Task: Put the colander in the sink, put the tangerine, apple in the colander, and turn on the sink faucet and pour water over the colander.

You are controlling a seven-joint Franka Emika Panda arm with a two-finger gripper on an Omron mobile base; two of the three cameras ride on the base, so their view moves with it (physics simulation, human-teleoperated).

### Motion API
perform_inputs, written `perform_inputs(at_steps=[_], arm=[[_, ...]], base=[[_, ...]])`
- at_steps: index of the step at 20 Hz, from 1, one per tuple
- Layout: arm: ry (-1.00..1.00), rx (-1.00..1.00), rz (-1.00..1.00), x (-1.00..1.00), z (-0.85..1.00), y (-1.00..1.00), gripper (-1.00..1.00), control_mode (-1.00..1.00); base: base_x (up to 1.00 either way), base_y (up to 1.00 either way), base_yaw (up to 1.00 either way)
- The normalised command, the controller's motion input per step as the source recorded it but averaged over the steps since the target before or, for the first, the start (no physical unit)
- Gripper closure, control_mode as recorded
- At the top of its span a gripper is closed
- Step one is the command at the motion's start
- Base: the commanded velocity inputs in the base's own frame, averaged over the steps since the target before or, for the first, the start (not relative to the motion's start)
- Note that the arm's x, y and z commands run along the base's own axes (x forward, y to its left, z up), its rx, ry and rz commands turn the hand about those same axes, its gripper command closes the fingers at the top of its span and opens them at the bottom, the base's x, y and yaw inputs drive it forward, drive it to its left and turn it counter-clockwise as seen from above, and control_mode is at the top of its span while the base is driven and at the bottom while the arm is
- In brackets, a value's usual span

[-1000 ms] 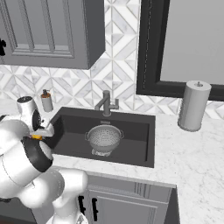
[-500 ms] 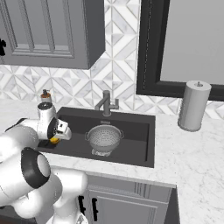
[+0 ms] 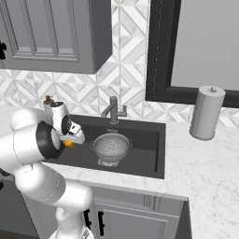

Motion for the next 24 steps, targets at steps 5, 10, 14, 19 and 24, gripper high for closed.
perform_inputs(at_steps=[5,10,14,19,24], arm=[[0.04,-0.21,-0.16,0.23,0.00,-0.30,1.00,-1.00],[0.00,-0.09,-0.14,0.05,0.00,-0.29,1.00,-1.00],[0.00,-0.03,-0.10,0.00,0.00,-0.46,1.00,-1.00],[0.00,-0.01,-0.06,-0.01,-0.11,-0.51,1.00,-1.00],[0.00,0.00,-0.01,0.10,-0.11,-0.46,1.00,-1.00]], base=[[0.00,0.00,0.00],[0.00,0.00,0.00],[0.00,0.00,0.00],[0.00,0.00,0.00],[0.00,0.00,0.00]])
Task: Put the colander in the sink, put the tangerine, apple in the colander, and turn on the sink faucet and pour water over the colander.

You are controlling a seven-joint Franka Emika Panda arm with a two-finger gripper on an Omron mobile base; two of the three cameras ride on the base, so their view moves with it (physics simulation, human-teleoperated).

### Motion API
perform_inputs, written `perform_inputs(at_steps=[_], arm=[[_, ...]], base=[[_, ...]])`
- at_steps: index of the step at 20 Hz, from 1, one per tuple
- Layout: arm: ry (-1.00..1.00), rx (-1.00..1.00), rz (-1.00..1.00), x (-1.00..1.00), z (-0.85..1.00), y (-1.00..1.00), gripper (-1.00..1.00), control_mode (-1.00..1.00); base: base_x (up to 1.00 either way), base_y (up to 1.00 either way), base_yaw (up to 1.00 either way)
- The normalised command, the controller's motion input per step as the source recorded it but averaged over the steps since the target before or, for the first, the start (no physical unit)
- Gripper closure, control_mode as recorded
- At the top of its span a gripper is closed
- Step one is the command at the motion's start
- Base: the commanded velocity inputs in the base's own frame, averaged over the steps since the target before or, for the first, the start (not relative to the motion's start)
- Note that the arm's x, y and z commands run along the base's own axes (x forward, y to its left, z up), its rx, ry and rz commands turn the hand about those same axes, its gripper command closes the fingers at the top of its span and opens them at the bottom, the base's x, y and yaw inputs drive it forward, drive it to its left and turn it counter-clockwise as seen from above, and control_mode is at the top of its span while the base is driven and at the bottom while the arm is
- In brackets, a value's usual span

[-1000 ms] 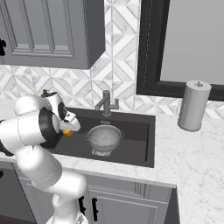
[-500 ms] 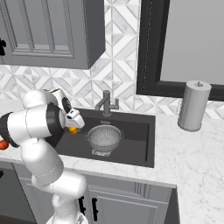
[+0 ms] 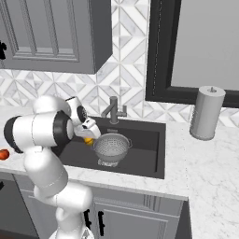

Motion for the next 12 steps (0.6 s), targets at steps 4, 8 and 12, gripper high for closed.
perform_inputs(at_steps=[4,8,12], arm=[[0.00,0.00,0.00,0.23,-0.15,-0.25,1.00,-1.00],[-0.03,0.00,0.00,0.18,-0.26,-0.16,1.00,-1.00],[-0.06,0.00,0.03,0.16,-0.28,-0.09,1.00,-1.00]], base=[[0.00,0.00,0.00],[0.00,0.00,0.00],[0.00,0.00,0.00]])
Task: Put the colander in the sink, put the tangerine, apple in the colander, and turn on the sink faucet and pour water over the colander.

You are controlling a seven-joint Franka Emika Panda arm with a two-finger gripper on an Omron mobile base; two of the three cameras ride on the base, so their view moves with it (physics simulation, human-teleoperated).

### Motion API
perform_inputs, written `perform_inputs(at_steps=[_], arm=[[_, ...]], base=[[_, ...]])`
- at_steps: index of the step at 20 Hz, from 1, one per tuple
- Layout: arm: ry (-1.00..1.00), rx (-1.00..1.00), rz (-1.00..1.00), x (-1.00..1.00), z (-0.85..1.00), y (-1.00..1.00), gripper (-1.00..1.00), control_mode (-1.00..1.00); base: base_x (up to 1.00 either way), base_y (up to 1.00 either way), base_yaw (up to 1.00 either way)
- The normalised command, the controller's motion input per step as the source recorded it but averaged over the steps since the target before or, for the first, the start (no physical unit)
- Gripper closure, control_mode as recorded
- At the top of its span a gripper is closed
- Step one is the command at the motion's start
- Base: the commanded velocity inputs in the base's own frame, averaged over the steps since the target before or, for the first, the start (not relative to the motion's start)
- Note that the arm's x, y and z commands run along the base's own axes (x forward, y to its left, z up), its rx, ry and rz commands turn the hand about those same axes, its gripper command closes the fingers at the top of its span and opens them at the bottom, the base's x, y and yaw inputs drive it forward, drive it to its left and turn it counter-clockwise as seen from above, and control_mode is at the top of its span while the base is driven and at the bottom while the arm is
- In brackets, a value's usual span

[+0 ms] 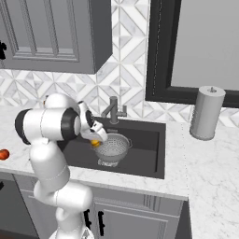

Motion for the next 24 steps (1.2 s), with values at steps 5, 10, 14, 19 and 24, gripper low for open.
perform_inputs(at_steps=[5,10,14,19,24], arm=[[-0.06,0.00,0.10,0.18,-0.14,-0.17,1.00,-1.00],[-0.05,0.00,0.13,0.12,-0.14,-0.13,1.00,-1.00],[-0.02,0.01,0.13,0.01,-0.19,-0.08,1.00,-1.00],[0.00,0.03,0.12,0.03,-0.16,-0.10,1.00,-1.00],[0.00,0.04,0.09,0.10,-0.09,-0.12,1.00,-1.00]], base=[[0.00,0.00,0.00],[0.00,0.00,0.00],[0.00,0.00,0.00],[0.00,0.00,0.00],[0.00,0.00,0.00]])
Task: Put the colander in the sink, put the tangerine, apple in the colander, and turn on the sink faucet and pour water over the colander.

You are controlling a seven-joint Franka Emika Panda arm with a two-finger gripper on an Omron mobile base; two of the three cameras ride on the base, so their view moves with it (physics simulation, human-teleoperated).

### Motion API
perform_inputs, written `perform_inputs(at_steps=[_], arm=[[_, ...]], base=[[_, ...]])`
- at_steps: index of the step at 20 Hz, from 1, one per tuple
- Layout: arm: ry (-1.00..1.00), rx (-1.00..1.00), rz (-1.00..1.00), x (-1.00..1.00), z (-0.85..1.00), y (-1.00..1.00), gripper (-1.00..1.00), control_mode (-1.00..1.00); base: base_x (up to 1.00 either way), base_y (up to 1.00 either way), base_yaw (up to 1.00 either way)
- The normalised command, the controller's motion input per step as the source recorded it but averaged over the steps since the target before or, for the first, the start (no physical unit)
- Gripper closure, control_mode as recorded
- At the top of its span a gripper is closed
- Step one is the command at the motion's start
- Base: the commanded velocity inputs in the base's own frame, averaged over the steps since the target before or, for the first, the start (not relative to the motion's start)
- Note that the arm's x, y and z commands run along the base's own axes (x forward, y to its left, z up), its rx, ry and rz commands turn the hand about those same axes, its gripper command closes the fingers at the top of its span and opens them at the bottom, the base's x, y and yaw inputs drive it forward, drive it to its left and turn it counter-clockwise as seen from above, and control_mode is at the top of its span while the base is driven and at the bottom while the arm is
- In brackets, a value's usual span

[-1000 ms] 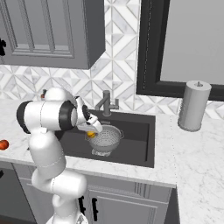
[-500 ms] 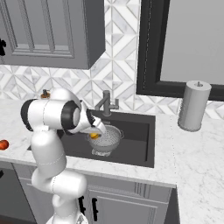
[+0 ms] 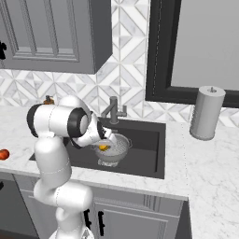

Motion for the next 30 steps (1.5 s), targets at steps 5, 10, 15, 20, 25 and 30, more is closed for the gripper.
perform_inputs(at_steps=[5,10,15,20,25,30], arm=[[0.00,0.03,0.06,0.16,-0.06,-0.08,1.00,-1.00],[0.00,0.01,0.04,0.17,-0.12,0.00,1.00,-1.00],[0.00,0.00,0.01,0.17,-0.13,0.01,1.00,-1.00],[0.00,0.00,0.00,0.11,-0.07,0.01,-1.00,-1.00],[0.00,0.00,0.00,0.06,0.00,0.01,-1.00,-1.00],[0.00,0.00,0.00,0.04,0.00,0.00,-1.00,-1.00]], base=[[0.00,0.00,0.00],[0.00,0.00,0.00],[0.00,0.00,0.00],[0.00,0.00,0.00],[0.00,0.00,0.00],[0.00,0.00,0.00]])
